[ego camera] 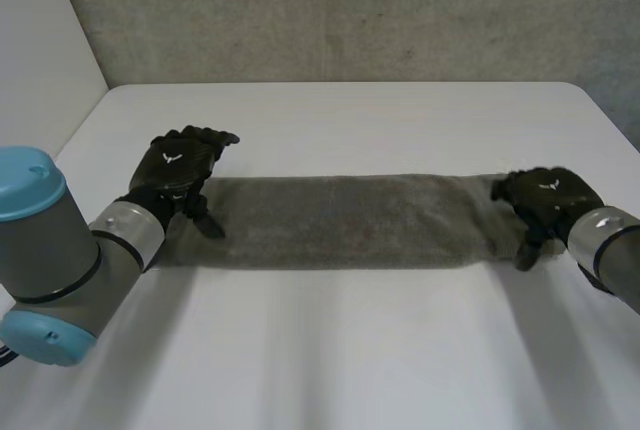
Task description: Fold the towel.
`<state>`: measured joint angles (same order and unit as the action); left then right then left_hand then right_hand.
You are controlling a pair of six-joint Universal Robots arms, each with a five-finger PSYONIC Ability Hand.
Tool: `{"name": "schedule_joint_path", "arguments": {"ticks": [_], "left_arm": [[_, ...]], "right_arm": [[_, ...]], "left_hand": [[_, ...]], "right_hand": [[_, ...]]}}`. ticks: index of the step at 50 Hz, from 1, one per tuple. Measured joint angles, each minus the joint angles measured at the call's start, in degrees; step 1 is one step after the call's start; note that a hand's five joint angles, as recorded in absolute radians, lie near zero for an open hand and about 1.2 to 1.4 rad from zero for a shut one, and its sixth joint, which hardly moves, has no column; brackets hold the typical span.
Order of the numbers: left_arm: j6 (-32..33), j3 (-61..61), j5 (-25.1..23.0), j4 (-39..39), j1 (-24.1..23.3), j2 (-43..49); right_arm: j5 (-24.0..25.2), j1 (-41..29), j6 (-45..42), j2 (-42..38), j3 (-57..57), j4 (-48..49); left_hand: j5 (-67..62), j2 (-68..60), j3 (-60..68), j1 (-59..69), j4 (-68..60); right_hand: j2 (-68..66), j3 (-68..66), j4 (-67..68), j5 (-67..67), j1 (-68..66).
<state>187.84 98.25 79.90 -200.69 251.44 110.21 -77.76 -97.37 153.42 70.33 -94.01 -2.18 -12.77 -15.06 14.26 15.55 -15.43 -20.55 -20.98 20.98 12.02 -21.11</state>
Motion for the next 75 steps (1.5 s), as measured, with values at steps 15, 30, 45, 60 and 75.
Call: {"name": "schedule_joint_path", "arguments": {"ticks": [15,30,45,60,75], "left_arm": [[0.08,1.12,-0.10,-1.01,0.09,0.90],[0.34,2.60,-0.09,-2.02,-0.06,0.38],[0.33,2.98,-0.09,-1.99,0.07,0.03],[0.31,2.99,0.27,-1.99,-0.05,-0.13],[0.26,3.26,0.50,-2.01,0.01,-0.35]], "right_arm": [[1.79,3.25,-0.34,-8.70,-0.61,7.30],[-2.37,6.79,-5.36,-11.02,1.22,14.56],[-5.78,17.18,-17.20,-10.22,4.63,15.14],[-7.01,-1.30,-12.57,-2.78,13.27,15.46],[-1.33,-35.70,-15.00,-14.56,16.97,20.69]], "left_hand": [[0.00,0.00,0.00,0.00,0.00],[0.00,0.00,0.00,0.00,0.00],[0.00,0.00,0.00,0.00,0.00],[0.00,0.00,0.00,0.00,0.00],[0.00,0.00,0.00,0.00,0.00]], "right_hand": [[-29.74,-29.14,29.25,28.58,-29.04],[-54.79,-56.08,56.06,54.47,-54.52],[-54.79,-56.16,56.06,54.47,-54.78],[-55.11,-56.29,56.06,54.59,-55.03],[-55.32,-56.43,56.04,54.57,-55.07]]}}
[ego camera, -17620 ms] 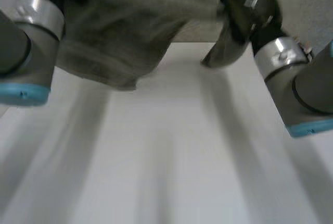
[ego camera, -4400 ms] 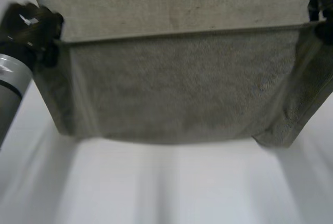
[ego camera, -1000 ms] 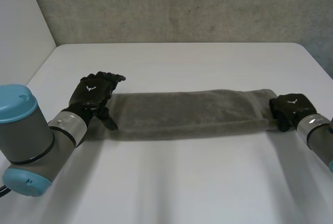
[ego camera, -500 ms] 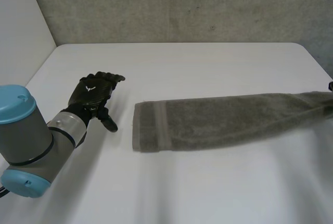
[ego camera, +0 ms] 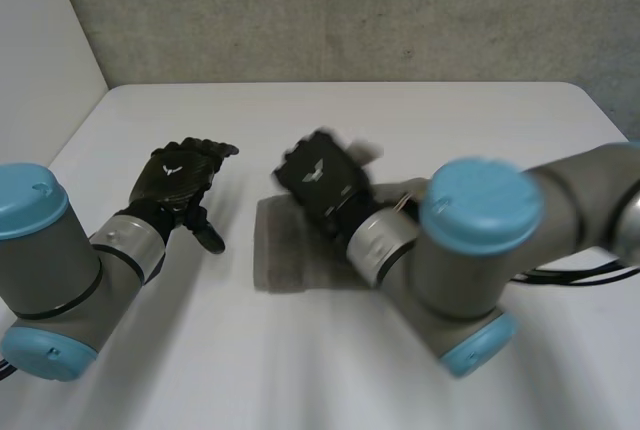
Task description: Fold the towel.
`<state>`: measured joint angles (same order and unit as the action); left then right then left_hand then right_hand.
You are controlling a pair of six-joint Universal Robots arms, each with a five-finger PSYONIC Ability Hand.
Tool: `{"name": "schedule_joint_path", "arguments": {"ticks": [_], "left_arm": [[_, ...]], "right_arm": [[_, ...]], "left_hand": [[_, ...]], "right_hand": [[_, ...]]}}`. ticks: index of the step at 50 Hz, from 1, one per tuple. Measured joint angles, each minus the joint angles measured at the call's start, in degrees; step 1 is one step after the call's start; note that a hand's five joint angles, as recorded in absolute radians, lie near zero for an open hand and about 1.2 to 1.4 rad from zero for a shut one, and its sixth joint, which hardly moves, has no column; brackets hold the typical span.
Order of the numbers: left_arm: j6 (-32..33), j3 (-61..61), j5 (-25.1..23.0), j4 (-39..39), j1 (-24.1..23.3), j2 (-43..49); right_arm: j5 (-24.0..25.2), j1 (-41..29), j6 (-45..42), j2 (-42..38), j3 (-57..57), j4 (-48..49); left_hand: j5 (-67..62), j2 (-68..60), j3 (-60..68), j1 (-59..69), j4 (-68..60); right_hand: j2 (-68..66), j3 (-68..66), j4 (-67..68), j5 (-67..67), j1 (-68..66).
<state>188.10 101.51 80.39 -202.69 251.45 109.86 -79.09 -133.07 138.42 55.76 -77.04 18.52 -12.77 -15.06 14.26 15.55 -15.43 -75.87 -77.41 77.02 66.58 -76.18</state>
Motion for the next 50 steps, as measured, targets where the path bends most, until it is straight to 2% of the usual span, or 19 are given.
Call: {"name": "schedule_joint_path", "arguments": {"ticks": [3,5,11,14,22,28,32,42,50], "left_arm": [[0.00,0.16,-0.05,-0.02,0.00,0.02],[0.00,0.26,-0.11,-0.05,-0.02,0.02],[0.04,0.31,-0.16,-0.07,-0.22,0.05],[0.06,0.26,-0.15,-0.12,-0.49,0.01],[0.07,-0.14,-0.03,-0.83,-2.62,-0.90],[0.07,-0.96,0.05,-1.06,-6.20,-2.18],[0.11,-2.13,0.06,-1.02,-9.71,-2.20],[1.63,-9.03,0.28,-0.55,-19.12,3.95],[6.06,-16.52,1.22,0.96,-21.72,11.79]], "right_arm": [[0.07,-2.19,-1.99,-3.14,0.12,0.14],[-0.18,-3.34,-4.21,-6.01,0.29,-0.03],[-1.20,-3.35,-6.98,-8.21,-0.38,-0.55],[-1.38,-2.47,-5.89,-6.19,-1.52,-0.68],[-0.73,2.98,5.58,4.69,-7.89,-0.42],[0.69,9.45,19.43,15.03,-15.16,0.06],[2.24,14.22,24.12,18.64,-19.05,0.15],[4.50,23.43,25.65,19.36,-26.26,0.03],[4.17,24.27,25.18,16.13,-26.64,0.06]], "left_hand": [[0.00,0.00,0.00,0.00,0.00],[0.00,0.00,0.00,0.00,0.00],[0.00,0.00,0.00,0.00,0.00],[0.00,0.00,0.00,0.00,0.00],[0.00,0.00,0.00,0.00,0.00],[0.00,0.00,0.00,0.00,0.00],[0.00,0.00,0.00,0.00,0.00],[-0.55,-0.01,0.01,0.00,0.00],[-1.63,-0.05,0.15,0.01,0.00]], "right_hand": [[4.77,6.37,-6.21,-4.93,5.13],[22.74,23.03,-22.71,-22.97,23.07],[54.96,56.34,-55.78,-57.36,55.15],[60.14,62.03,-61.66,-62.83,60.69],[61.15,63.31,-62.08,-62.83,62.67],[61.15,63.31,-62.08,-62.83,62.68],[61.15,63.31,-62.08,-62.83,62.69],[61.15,63.31,-62.08,-62.83,62.69],[61.15,63.31,-62.08,-62.83,62.69]]}}
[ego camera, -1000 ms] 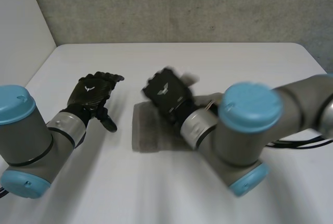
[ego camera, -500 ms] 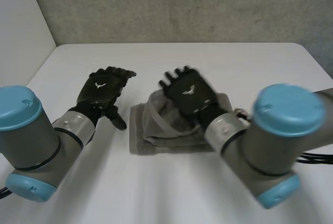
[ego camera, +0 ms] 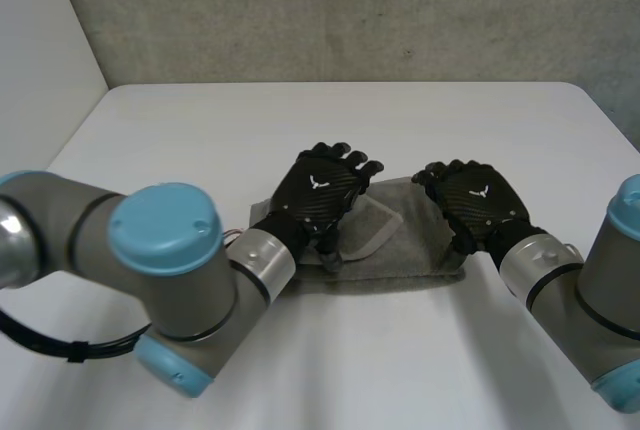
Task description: Fold the towel.
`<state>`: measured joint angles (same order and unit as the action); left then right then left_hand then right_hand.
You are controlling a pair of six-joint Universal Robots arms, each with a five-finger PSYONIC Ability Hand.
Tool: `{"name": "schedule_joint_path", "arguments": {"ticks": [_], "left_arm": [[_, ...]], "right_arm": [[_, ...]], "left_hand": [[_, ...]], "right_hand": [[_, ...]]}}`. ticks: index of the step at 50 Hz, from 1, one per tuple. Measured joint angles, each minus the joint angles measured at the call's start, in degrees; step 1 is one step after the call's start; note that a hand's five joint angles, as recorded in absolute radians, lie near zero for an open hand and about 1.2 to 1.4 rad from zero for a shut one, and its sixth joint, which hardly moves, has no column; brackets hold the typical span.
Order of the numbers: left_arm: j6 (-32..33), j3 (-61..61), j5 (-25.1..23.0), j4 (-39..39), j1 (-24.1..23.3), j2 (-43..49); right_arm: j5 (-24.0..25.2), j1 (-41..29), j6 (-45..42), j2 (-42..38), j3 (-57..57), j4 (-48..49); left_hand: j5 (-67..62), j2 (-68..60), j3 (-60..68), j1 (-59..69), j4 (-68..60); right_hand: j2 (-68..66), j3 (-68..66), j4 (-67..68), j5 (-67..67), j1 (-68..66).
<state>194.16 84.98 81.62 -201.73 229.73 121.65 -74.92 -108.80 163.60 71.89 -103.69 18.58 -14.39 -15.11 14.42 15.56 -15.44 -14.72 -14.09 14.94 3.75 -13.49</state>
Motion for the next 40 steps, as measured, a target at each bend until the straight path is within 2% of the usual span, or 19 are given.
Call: {"name": "schedule_joint_path", "arguments": {"ticks": [8,15,20,26,30,40], "left_arm": [[7.69,-8.85,4.64,2.25,-0.94,8.59],[9.33,-12.11,9.69,2.26,0.24,11.25],[9.37,-12.33,14.26,2.24,2.46,11.70],[9.74,-10.35,22.97,2.80,5.27,11.72],[10.74,-8.02,26.68,3.36,6.30,11.32],[11.74,-1.23,28.37,3.78,6.37,6.72]], "right_arm": [[-0.44,-0.95,-1.88,-3.65,0.51,-0.11],[-0.82,-1.15,-4.33,-5.40,0.45,-0.19],[-1.28,-1.43,-5.34,-5.93,0.50,-0.15],[-2.44,-2.03,-5.58,-5.95,0.92,0.00],[-3.33,-2.39,-5.54,-5.95,1.08,0.03],[-4.92,-3.45,-5.60,-6.11,1.17,0.11]], "left_hand": [[-0.27,-0.05,0.01,0.02,0.00],[-3.05,-2.00,2.82,0.87,-0.13],[-6.02,-4.97,5.90,4.40,-3.85],[-7.26,-5.95,6.85,5.48,-5.59],[-7.29,-5.95,6.86,5.48,-5.59],[-7.28,-5.95,6.86,5.48,-5.59]], "right_hand": [[-2.62,-3.65,2.44,4.40,-4.52],[-13.48,-14.30,13.46,15.13,-14.64],[-15.05,-16.17,15.18,16.91,-16.92],[-18.83,-19.66,18.72,20.40,-20.60],[-21.85,-22.96,22.16,23.72,-23.72],[-26.76,-27.90,26.99,28.30,-28.39]]}}
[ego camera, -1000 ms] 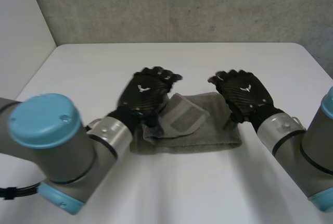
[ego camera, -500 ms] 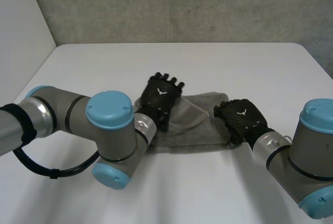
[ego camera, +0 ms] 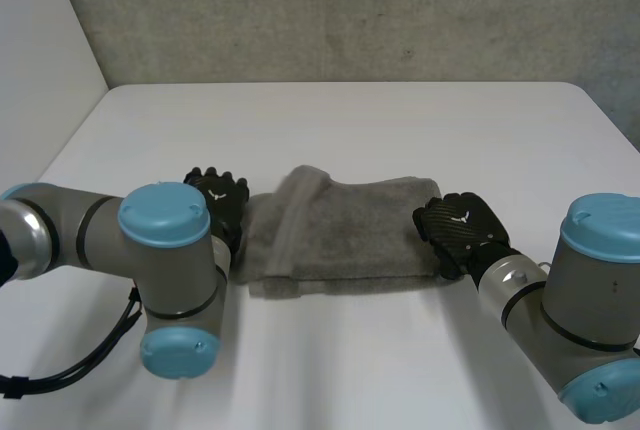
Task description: Fold the towel.
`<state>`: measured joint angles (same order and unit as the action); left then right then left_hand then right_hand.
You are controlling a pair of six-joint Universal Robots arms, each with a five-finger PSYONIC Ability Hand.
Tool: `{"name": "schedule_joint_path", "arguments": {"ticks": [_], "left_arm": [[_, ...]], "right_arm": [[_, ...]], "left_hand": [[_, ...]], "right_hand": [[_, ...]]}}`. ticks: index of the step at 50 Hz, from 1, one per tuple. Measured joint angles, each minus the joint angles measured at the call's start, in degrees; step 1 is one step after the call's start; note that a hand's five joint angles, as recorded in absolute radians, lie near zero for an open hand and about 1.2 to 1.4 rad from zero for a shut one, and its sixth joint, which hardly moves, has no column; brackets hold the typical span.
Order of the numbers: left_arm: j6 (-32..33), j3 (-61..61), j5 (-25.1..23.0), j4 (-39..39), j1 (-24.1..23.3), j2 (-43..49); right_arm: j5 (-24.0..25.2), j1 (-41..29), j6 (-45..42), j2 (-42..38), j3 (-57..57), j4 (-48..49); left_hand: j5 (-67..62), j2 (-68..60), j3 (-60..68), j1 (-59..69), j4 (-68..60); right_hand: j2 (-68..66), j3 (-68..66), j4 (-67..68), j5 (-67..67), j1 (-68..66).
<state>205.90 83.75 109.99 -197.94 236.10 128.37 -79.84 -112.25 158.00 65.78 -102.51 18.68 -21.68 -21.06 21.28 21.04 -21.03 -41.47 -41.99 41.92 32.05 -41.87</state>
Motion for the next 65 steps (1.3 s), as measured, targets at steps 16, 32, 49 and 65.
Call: {"name": "schedule_joint_path", "arguments": {"ticks": [16,32,49,65], "left_arm": [[-0.62,3.22,-4.32,-4.23,-4.41,-8.86],[-0.91,3.04,-6.08,-4.48,-4.85,-8.53],[-7.33,6.76,-9.53,-4.25,-2.58,-10.37],[-22.36,7.36,-18.57,-4.02,9.48,-16.07]], "right_arm": [[-2.59,-0.17,-4.09,-1.04,-0.09,0.00],[-8.15,-0.11,-10.08,-3.33,0.47,0.31],[-7.54,-1.32,-9.71,-4.03,0.08,3.07],[-8.67,-7.70,-26.47,0.25,7.26,6.15]], "left_hand": [[0.11,0.01,-0.03,-0.01,0.01],[0.17,0.09,-0.10,-0.07,0.07],[1.60,0.87,-0.85,-0.52,0.40],[8.65,5.95,-6.96,-5.50,5.14]], "right_hand": [[-0.92,-0.99,0.82,0.81,-0.80],[-20.59,-20.09,20.38,19.78,-20.49],[-33.97,-33.50,33.39,33.18,-32.40],[-34.38,-35.16,35.06,33.98,-33.16]]}}
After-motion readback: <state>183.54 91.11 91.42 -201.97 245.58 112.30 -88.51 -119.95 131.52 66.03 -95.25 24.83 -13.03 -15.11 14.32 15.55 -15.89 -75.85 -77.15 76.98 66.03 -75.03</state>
